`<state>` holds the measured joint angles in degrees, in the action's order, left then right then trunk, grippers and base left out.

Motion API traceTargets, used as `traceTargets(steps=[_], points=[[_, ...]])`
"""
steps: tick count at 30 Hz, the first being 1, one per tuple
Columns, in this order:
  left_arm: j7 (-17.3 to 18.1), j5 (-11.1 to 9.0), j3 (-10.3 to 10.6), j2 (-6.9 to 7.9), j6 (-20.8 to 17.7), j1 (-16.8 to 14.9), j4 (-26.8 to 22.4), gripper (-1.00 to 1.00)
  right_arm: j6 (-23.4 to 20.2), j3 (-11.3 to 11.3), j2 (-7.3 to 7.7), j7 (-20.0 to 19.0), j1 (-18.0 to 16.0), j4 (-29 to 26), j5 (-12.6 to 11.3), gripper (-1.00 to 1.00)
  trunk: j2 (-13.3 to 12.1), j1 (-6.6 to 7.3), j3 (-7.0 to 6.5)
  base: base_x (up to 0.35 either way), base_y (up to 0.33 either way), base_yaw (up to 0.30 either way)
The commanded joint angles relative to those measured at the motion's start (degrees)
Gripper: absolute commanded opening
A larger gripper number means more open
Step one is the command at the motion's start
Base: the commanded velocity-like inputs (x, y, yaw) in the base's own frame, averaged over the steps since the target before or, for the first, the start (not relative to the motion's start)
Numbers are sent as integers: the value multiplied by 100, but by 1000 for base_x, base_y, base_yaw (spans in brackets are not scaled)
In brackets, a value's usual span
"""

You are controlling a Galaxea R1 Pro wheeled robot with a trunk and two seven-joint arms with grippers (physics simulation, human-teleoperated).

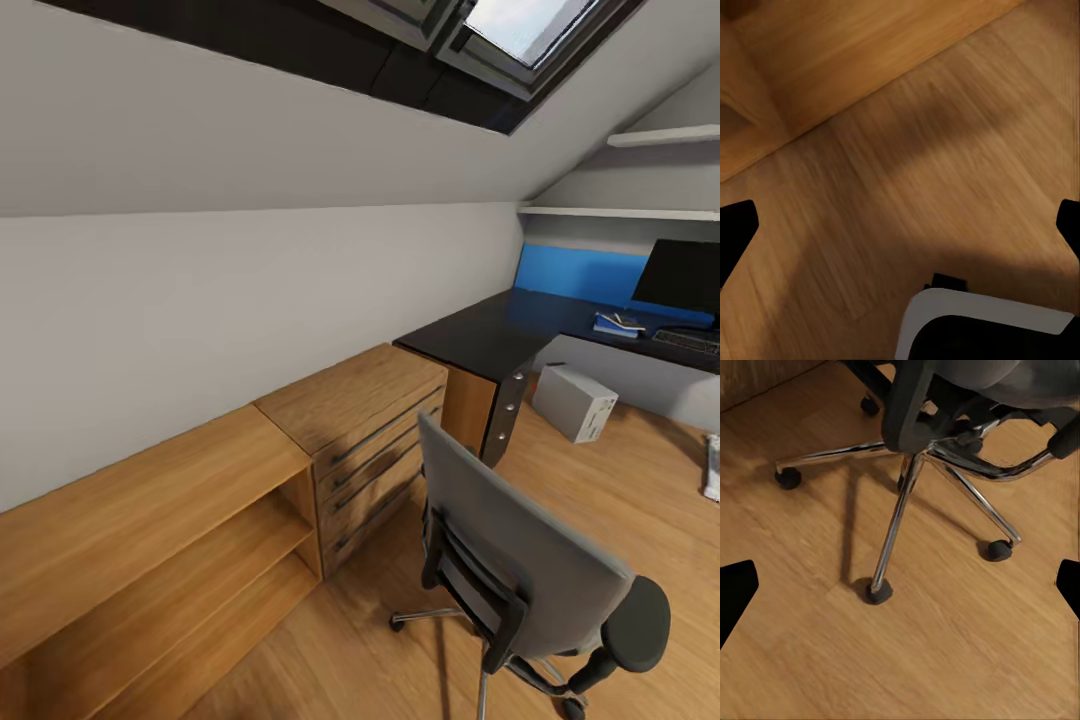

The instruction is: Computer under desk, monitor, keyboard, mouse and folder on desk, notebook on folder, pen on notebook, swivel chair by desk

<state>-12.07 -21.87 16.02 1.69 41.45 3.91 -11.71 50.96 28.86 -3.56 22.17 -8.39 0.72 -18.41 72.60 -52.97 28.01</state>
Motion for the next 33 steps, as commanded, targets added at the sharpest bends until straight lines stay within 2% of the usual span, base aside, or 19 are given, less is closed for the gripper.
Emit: traceTargets(steps=[1,15,25,33], points=[[-32,-37,50,5,4,4,-16,100,10,49,-3,33,-5,8,-22,100,3,-4,5,321,0,-290],[-32,-37,51,7,4,4,-17,100,10,49,2,33,-5,8,-22,100,3,-4,5,294,0,-290],[-32,-37,50,7,4,4,-16,100,10,49,4,33,-5,8,-22,100,3,-4,5,34,17,-290],[-32,-37,51,7,4,4,-16,100,10,49,4,33,-5,8,-22,100,3,-4,5,-73,238,-291]])
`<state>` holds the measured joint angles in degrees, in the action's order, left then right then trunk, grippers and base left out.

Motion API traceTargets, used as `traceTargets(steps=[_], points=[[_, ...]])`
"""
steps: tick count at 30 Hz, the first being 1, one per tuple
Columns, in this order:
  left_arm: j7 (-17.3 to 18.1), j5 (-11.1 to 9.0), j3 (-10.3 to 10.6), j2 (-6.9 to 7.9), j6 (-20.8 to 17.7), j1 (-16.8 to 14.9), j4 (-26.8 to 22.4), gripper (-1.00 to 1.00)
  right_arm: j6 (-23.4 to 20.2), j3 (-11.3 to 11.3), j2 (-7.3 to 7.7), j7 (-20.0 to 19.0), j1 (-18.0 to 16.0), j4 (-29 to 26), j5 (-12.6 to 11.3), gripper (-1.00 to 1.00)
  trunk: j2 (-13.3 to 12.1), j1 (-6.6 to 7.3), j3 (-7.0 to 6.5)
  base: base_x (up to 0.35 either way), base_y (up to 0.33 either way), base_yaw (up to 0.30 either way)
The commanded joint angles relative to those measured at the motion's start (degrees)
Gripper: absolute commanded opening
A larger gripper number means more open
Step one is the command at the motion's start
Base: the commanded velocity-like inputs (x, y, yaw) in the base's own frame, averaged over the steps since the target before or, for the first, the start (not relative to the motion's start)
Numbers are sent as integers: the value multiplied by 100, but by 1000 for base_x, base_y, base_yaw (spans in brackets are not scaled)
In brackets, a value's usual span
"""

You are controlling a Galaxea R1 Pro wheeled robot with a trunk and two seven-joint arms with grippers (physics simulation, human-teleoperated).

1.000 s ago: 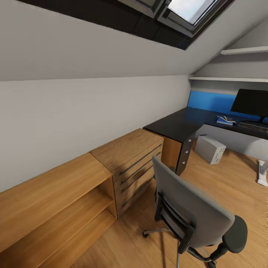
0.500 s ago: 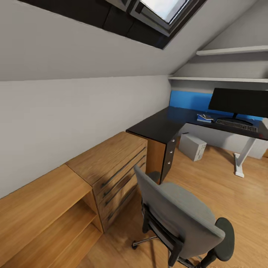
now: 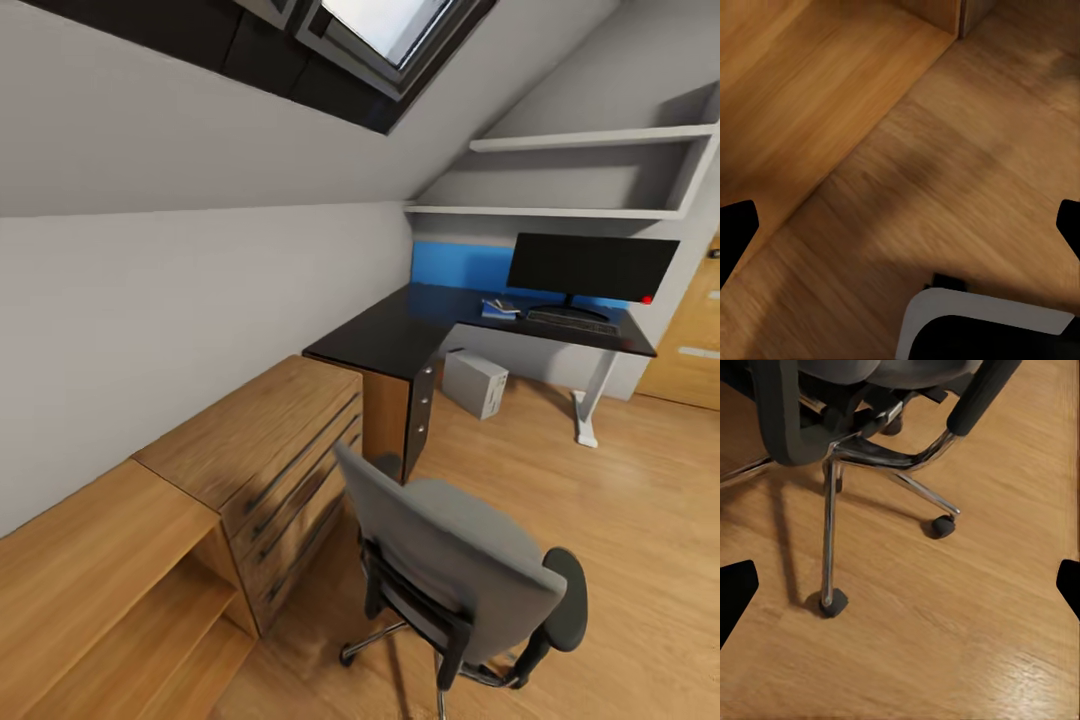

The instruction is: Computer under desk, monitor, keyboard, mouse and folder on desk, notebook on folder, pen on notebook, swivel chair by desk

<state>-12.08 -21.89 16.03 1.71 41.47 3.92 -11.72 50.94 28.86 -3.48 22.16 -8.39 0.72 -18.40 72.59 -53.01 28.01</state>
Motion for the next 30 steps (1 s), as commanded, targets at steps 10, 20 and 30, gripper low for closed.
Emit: traceTargets(steps=[10,20,30], points=[[-31,-35,45,5,2,4,-17,100,13,49,-3,34,-5,8,-23,100,3,1,5,-24,258,-292],[-31,-35,45,5,6,4,-15,100,13,49,-3,34,-5,8,-23,100,3,1,5,-2,54,-293],[-31,-35,48,5,9,4,-17,100,26,49,-3,34,-5,8,-23,100,3,1,5,0,14,-293]])
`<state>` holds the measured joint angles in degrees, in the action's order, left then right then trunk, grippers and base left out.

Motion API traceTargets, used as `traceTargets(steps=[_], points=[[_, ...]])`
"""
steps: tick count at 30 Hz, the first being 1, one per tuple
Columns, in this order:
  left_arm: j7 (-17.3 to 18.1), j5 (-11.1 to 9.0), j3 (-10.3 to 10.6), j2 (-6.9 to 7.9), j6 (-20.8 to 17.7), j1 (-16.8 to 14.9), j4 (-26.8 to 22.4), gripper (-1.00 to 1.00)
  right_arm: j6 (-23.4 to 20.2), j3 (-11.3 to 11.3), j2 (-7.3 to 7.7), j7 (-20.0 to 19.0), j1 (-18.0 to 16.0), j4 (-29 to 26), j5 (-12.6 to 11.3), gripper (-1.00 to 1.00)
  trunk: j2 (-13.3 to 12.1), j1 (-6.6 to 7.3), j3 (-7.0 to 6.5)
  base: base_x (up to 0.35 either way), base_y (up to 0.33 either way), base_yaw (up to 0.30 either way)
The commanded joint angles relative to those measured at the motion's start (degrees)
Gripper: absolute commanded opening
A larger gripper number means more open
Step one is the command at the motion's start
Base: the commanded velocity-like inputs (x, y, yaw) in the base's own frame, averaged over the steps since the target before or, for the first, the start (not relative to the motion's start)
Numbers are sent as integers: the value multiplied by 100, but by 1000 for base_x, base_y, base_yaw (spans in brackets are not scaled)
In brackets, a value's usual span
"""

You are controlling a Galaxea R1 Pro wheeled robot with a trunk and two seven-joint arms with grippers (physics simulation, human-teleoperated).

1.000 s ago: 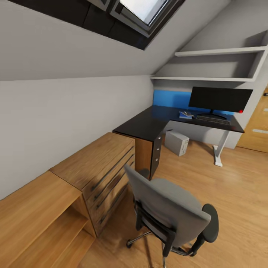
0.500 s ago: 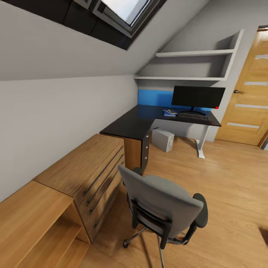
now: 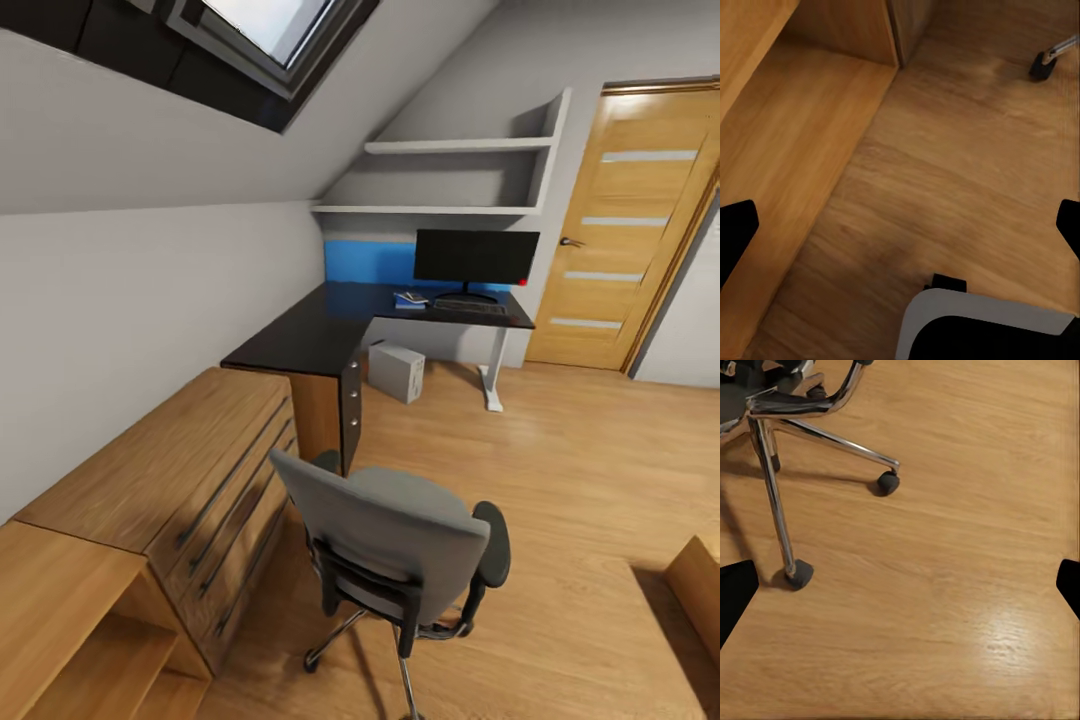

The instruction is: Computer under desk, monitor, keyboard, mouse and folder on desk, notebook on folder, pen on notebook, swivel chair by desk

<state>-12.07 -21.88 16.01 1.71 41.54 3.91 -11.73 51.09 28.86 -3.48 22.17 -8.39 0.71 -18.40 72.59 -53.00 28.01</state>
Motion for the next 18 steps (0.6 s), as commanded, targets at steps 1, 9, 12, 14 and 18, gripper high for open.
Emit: traceTargets(steps=[1,9,12,14,18], points=[[-32,-36,50,5,3,4,-15,100,12,49,-3,33,-5,8,-23,100,3,0,5,0,75,-293],[-32,-36,51,5,1,4,-17,100,16,49,-3,33,-5,8,-23,100,3,0,5,0,199,-293],[-32,-36,51,5,2,4,-17,100,20,49,-3,33,-5,8,-23,100,3,0,5,0,282,-293],[-32,-36,51,5,3,4,-15,100,21,49,-3,33,-5,8,-23,100,3,0,5,0,236,-293],[-32,-36,50,5,3,4,-17,100,23,49,-3,33,-5,8,-23,100,3,0,5,0,132,-293]])
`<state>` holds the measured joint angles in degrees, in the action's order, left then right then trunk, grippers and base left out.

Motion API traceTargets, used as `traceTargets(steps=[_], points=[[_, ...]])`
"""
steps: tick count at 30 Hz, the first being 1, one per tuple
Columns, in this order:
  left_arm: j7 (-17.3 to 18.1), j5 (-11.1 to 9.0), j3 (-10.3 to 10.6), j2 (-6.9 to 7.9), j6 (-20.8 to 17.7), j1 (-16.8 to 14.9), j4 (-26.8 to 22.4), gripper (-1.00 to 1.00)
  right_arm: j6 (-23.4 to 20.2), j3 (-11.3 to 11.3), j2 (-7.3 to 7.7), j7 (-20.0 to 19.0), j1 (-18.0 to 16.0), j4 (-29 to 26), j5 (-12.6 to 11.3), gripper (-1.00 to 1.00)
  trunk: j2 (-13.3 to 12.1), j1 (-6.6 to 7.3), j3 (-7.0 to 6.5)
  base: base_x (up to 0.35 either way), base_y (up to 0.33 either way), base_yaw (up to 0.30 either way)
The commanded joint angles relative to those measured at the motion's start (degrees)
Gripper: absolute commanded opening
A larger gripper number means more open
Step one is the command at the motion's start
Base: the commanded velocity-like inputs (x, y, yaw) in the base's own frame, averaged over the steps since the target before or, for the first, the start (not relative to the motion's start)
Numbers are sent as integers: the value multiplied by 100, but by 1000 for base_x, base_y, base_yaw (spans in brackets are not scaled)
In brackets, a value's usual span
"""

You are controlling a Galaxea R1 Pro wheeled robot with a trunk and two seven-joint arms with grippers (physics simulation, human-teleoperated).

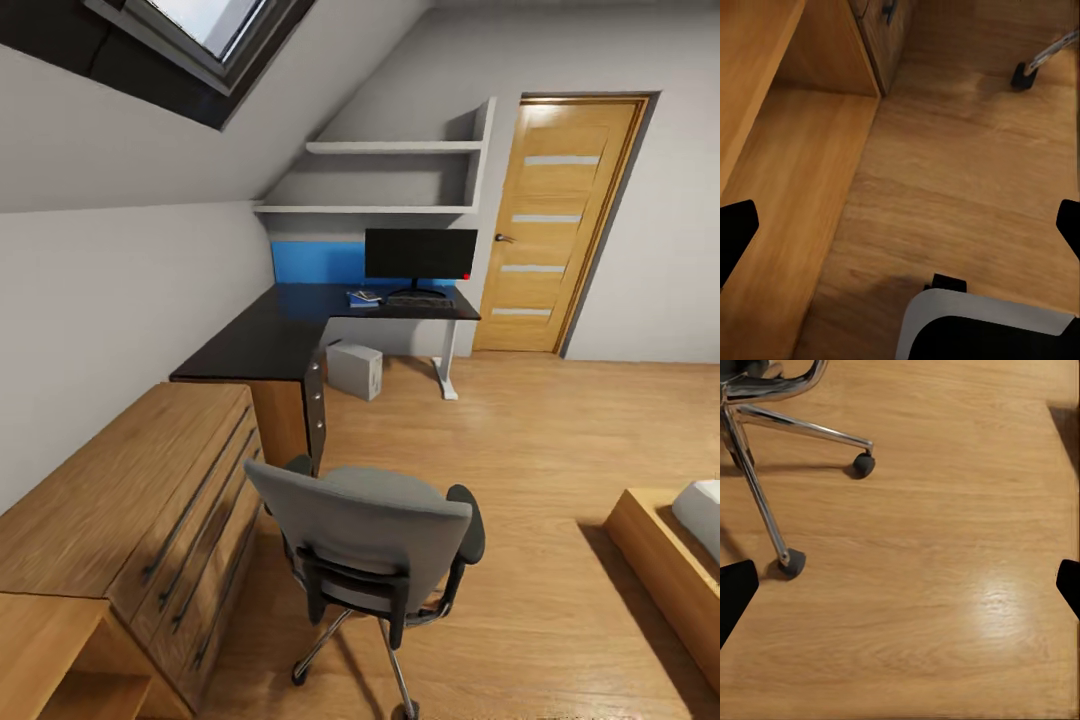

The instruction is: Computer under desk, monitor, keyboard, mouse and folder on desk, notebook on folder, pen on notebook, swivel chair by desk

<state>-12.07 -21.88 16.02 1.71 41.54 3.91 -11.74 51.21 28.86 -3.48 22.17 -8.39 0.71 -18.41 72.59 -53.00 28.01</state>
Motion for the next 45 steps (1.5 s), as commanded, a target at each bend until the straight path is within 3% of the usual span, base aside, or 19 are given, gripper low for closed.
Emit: traceTargets(steps=[1,23,45], points=[[-32,-36,48,5,3,4,-15,100,11,49,-3,33,-5,8,-23,100,3,0,5,0,73,-293],[-32,-36,50,5,3,4,-16,100,0,50,-10,37,-5,8,-23,100,3,0,5,0,52,-275],[-32,-35,48,5,3,4,-16,100,-5,51,-12,42,-5,8,-23,100,3,0,5,-127,41,-27]])
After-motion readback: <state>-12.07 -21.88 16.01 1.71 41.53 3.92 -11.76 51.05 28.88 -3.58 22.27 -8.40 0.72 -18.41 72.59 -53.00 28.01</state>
